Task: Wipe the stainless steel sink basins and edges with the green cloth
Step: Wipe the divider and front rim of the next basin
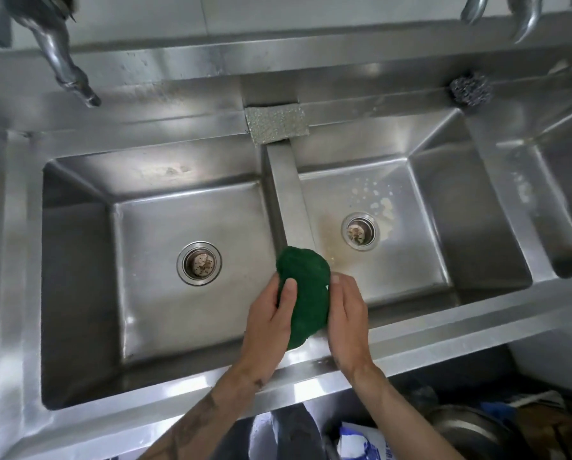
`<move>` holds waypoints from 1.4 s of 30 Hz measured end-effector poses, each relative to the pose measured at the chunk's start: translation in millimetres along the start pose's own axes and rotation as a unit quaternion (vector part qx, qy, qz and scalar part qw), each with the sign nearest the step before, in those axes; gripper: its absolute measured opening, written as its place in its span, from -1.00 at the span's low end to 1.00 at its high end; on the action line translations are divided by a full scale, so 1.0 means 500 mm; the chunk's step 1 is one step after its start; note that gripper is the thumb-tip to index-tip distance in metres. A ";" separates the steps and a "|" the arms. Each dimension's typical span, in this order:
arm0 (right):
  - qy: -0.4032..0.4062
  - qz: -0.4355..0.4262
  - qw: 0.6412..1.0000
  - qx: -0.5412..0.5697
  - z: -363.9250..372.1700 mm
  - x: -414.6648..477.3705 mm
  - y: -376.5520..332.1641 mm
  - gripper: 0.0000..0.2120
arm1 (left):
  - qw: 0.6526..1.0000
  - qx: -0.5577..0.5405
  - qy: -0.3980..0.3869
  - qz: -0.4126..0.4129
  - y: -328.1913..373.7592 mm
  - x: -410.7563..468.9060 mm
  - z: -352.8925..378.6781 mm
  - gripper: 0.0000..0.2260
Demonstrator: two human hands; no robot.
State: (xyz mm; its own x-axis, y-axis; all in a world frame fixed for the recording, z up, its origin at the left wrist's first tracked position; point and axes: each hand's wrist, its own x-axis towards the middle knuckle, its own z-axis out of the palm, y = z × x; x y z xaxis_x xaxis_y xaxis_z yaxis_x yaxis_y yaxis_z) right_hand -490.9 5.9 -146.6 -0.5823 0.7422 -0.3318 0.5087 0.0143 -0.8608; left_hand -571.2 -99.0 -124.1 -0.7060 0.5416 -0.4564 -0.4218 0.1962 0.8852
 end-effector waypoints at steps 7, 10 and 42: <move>-0.003 0.119 0.967 0.227 -0.078 0.012 -0.065 -0.62 | 1.000 0.020 0.012 0.010 0.042 0.044 0.139 -0.75; 0.012 0.087 0.983 0.162 -0.111 0.064 -0.046 -0.72 | 0.994 0.074 0.068 0.035 0.024 0.080 0.197 -0.72; -0.147 -0.235 0.904 -0.324 0.022 0.665 0.161 -0.57 | 0.763 0.581 0.223 0.176 -0.004 0.363 0.105 -0.52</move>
State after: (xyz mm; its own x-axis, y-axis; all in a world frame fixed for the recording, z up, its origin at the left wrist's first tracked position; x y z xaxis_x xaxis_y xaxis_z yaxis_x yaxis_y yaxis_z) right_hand -650.7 246.4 -330.5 -0.9261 0.3424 -0.1584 0.3701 0.7426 -0.5582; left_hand -668.7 41.7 -203.7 -0.8915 0.4473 0.0722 0.4450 0.8347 0.3244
